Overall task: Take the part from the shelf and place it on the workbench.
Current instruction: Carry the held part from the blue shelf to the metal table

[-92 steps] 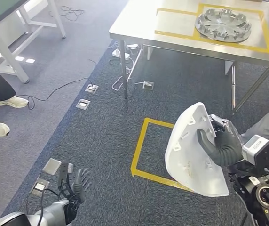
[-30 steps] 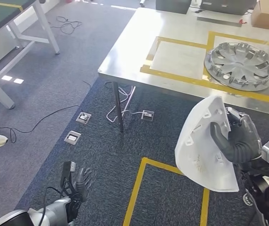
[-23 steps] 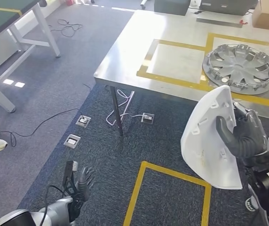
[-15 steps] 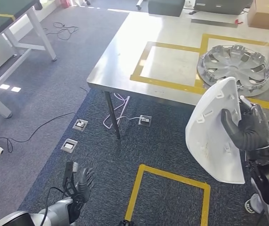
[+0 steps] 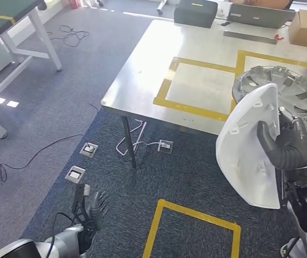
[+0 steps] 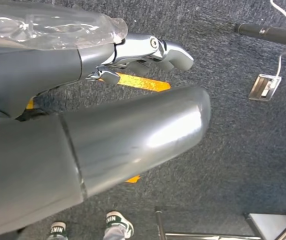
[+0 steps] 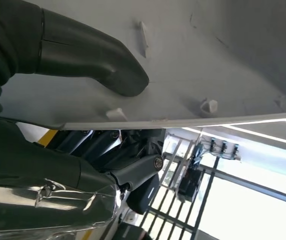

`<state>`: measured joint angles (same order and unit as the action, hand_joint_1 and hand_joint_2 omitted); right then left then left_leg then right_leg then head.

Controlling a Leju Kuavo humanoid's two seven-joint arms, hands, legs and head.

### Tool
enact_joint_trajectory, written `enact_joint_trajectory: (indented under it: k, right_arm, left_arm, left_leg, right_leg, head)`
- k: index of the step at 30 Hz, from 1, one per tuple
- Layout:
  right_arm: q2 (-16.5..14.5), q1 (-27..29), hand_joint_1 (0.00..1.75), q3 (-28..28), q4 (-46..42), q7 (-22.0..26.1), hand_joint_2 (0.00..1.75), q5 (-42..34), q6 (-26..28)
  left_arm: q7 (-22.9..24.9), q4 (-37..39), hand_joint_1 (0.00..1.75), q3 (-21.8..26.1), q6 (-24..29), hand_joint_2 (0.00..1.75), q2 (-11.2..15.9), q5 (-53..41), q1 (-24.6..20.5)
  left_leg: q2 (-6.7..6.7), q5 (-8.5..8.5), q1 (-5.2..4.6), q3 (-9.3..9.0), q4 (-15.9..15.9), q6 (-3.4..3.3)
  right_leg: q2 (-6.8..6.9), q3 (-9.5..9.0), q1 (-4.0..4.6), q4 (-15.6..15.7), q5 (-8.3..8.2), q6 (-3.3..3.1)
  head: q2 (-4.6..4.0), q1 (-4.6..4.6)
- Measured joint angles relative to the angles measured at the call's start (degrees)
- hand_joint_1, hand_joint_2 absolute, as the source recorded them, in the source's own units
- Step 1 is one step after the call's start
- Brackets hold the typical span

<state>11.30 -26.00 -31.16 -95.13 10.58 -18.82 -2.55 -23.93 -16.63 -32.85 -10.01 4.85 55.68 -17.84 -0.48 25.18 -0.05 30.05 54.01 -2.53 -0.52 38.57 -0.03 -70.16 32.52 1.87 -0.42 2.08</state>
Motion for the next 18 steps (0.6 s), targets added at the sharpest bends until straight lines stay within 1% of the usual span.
enact_joint_trajectory:
  k: [1, 2, 3, 4, 5, 6, 7, 8, 9, 10, 11, 12, 13, 14, 15, 16, 17, 18]
  right_arm:
    - [0.01, -0.01, 1.75, 0.04, 0.03, -0.10, 1.75, 0.02, 0.11]
    - [0.02, -0.04, 1.75, 0.08, 0.03, -0.16, 1.75, 0.04, 0.20]
    - [0.06, -0.09, 1.75, 0.10, 0.04, -0.18, 1.75, 0.06, 0.30]
    - [0.10, -0.16, 1.75, 0.12, 0.03, -0.23, 1.75, 0.09, 0.38]
    - [0.13, -0.26, 1.75, 0.14, 0.02, -0.28, 1.75, 0.13, 0.45]
    - [0.15, -0.43, 1.75, 0.14, 0.00, -0.33, 1.75, 0.18, 0.50]
    - [0.15, -0.60, 1.75, 0.15, -0.04, -0.38, 1.75, 0.22, 0.53]
    - [0.15, -0.81, 1.75, 0.14, -0.08, -0.39, 1.75, 0.24, 0.54]
    - [0.15, -1.05, 1.75, 0.11, -0.10, -0.42, 1.75, 0.24, 0.55]
    - [0.16, -1.27, 1.75, 0.09, -0.10, -0.48, 1.75, 0.24, 0.56]
    - [0.16, -1.46, 1.75, 0.05, -0.08, -0.55, 1.75, 0.24, 0.59]
    - [0.17, -1.60, 1.75, 0.02, -0.05, -0.64, 1.75, 0.24, 0.63]
    - [0.17, -1.65, 1.75, -0.03, -0.03, -0.71, 1.75, 0.24, 0.66]
    - [0.17, -1.65, 1.75, -0.09, -0.03, -0.76, 1.75, 0.24, 0.69]
    - [0.17, -1.65, 1.75, -0.14, -0.03, -0.81, 1.75, 0.24, 0.75]
    - [0.17, -1.67, 1.75, -0.21, -0.04, -0.87, 1.75, 0.23, 0.83]
    - [0.17, -1.68, 1.75, -0.28, -0.04, -0.92, 1.75, 0.22, 0.93]
    - [0.18, -1.72, 1.75, -0.37, -0.02, -0.96, 1.75, 0.20, 1.03]
  left_arm:
    - [0.08, 0.00, 0.00, -0.02, 0.00, 0.00, -0.03, -0.05, -0.01]
    - [0.22, 0.00, 0.00, -0.03, 0.00, 0.00, -0.09, -0.10, -0.07]
    - [0.39, 0.00, 0.00, -0.03, 0.00, 0.00, -0.16, -0.12, -0.15]
    - [0.56, 0.00, 0.00, -0.03, 0.00, 0.00, -0.21, -0.15, -0.28]
    - [0.69, 0.00, 0.00, -0.03, 0.00, 0.00, -0.26, -0.16, -0.41]
    - [0.74, 0.00, 0.00, -0.03, 0.00, 0.00, -0.30, -0.15, -0.52]
    - [0.75, 0.00, 0.00, -0.03, 0.00, 0.00, -0.29, -0.13, -0.63]
    - [0.74, 0.00, 0.00, -0.04, -0.01, 0.00, -0.32, -0.10, -0.70]
    - [0.73, 0.00, 0.00, -0.03, -0.04, 0.00, -0.35, -0.08, -0.79]
    - [0.73, 0.00, 0.00, -0.04, -0.07, 0.00, -0.37, -0.08, -0.88]
    - [0.72, 0.00, 0.00, -0.04, -0.09, 0.00, -0.40, -0.06, -0.92]
    - [0.72, 0.00, 0.00, -0.04, -0.10, 0.00, -0.40, -0.05, -0.90]
    - [0.72, 0.00, 0.00, -0.05, -0.09, 0.00, -0.39, -0.05, -0.80]
    - [0.73, 0.00, 0.00, -0.04, -0.09, 0.00, -0.39, -0.04, -0.70]
    - [0.73, 0.00, 0.00, -0.04, -0.10, 0.00, -0.39, -0.04, -0.63]
    - [0.73, 0.00, 0.00, -0.04, -0.11, 0.00, -0.37, -0.03, -0.61]
    - [0.73, 0.00, 0.00, -0.04, -0.12, 0.00, -0.33, -0.01, -0.60]
    - [0.73, 0.00, 0.00, -0.05, -0.13, 0.00, -0.28, 0.02, -0.57]
  left_leg:
    - [-0.02, 0.65, -0.01, -0.90, -0.01, 0.08]
    - [-0.04, 1.29, -0.03, -1.74, -0.06, 0.19]
    - [-0.12, 1.91, -0.08, -2.49, -0.10, 0.39]
    - [-0.15, 2.49, -0.13, -3.03, -0.21, 0.67]
    - [-0.17, 2.79, -0.18, -3.40, -0.19, 0.98]
    - [-0.18, 2.91, -0.23, -3.67, -0.17, 1.32]
    - [-0.13, 3.02, -0.23, -3.77, 0.04, 1.62]
    - [-0.08, 2.88, -0.21, -3.58, 1.02, 1.88]
    - [-0.06, 2.84, -0.16, -2.47, 3.09, 2.16]
    - [-0.02, 3.06, -0.10, -0.47, 6.33, 2.43]
    - [0.01, 3.73, -0.02, 2.32, 10.34, 2.67]
    - [0.02, 5.12, 0.04, 5.46, 14.15, 2.86]
    - [0.02, 6.82, 0.09, 8.17, 16.77, 2.96]
    - [0.03, 8.22, 0.12, 10.15, 17.74, 3.02]
    - [0.04, 8.56, 0.13, 11.17, 16.85, 3.01]
    - [0.05, 7.25, 0.13, 11.27, 14.15, 2.98]
    - [0.07, 4.22, 0.11, 10.72, 10.28, 2.88]
    - [0.09, 0.72, -0.01, 10.08, 6.34, 2.72]
  right_leg:
    - [0.01, -0.62, 0.03, 3.35, -2.24, -0.23]
    - [0.06, -1.67, 0.08, 7.68, -5.62, -0.59]
    - [0.12, -2.58, 0.24, 11.47, -8.17, -0.94]
    - [0.15, -3.32, 0.41, 14.21, -9.95, -1.28]
    - [0.15, -3.80, 0.53, 15.72, -10.70, -1.66]
    - [0.11, -4.16, 0.63, 16.09, -10.21, -2.02]
    - [0.02, -4.84, 0.51, 16.35, -10.19, -2.42]
    - [-0.06, -5.54, 0.40, 16.61, -10.18, -2.76]
    - [-0.10, -6.22, 0.31, 16.75, -10.05, -3.04]
    - [-0.14, -6.85, 0.21, 16.87, -9.80, -3.24]
    - [-0.17, -7.34, 0.21, 16.93, -9.33, -3.38]
    - [-0.19, -7.84, 0.18, 16.94, -8.78, -3.47]
    - [-0.24, -8.45, 0.16, 16.95, -8.16, -3.48]
    - [-0.28, -9.22, 0.14, 16.95, -7.47, -3.45]
    - [-0.32, -10.12, 0.13, 16.96, -6.73, -3.38]
    - [-0.33, -11.18, 0.13, 16.98, -5.91, -3.27]
    - [-0.30, -11.97, 0.13, 17.05, -5.05, -3.14]
    - [-0.31, -12.93, 0.20, 16.98, -4.17, -2.97]
  head:
    - [0.00, -0.01]
    - [0.00, -0.06]
    - [0.00, -0.11]
    - [0.00, -0.16]
    - [0.00, -0.23]
    - [0.00, -0.22]
    - [0.00, -0.17]
    - [0.00, -0.09]
    - [0.00, 0.08]
    - [0.00, 0.19]
    - [0.00, 0.31]
    - [0.00, 0.45]
    - [0.00, 0.53]
    - [0.00, 0.64]
    - [0.00, 0.71]
    - [0.00, 0.75]
    - [0.00, 0.78]
    - [0.00, 0.75]
